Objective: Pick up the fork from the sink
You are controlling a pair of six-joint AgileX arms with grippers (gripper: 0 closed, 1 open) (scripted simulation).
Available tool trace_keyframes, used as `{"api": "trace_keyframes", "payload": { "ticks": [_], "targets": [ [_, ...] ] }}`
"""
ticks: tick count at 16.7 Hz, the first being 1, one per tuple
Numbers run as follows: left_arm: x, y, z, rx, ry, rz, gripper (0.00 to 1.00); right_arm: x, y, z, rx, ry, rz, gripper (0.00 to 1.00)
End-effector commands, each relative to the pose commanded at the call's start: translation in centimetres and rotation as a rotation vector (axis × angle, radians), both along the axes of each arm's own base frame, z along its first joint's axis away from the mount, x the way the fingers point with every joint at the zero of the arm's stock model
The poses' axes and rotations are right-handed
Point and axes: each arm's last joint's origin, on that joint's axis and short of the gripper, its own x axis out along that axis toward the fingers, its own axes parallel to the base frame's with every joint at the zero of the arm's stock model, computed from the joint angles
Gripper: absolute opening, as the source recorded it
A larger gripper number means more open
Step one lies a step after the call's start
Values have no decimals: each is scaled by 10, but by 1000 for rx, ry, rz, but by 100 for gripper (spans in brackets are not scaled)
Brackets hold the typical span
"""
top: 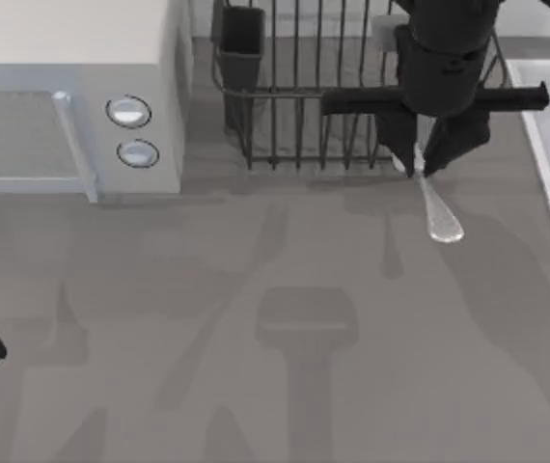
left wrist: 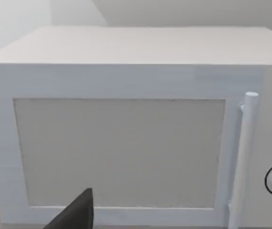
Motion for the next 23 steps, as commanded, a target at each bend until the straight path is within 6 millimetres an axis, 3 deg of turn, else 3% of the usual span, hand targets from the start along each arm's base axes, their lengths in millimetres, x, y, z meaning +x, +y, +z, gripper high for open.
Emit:
{"api": "trace_keyframes", "payload": {
  "ticks": [5, 7, 9, 13, 16, 21, 23],
  "targets": [
    [0, 0, 0, 0, 0, 0, 100, 6, -7, -1, -23, -21, -10, 0],
    [0, 0, 0, 0, 0, 0, 100, 7, -5, -9, -20, -19, -9, 0],
    [0, 0, 0, 0, 0, 0, 100, 8, -3, -28, -15, -17, -7, 0],
    [0, 0, 0, 0, 0, 0, 100, 5, 0, -84, -7, -5, -3, 0],
    [0, 0, 0, 0, 0, 0, 100, 0, 0, -108, -1, 0, 0, 0],
    [0, 0, 0, 0, 0, 0, 100, 0, 0, -110, 0, 0, 0, 0],
    [0, 0, 0, 0, 0, 0, 100, 0, 0, -110, 0, 0, 0, 15]
  ]
}}
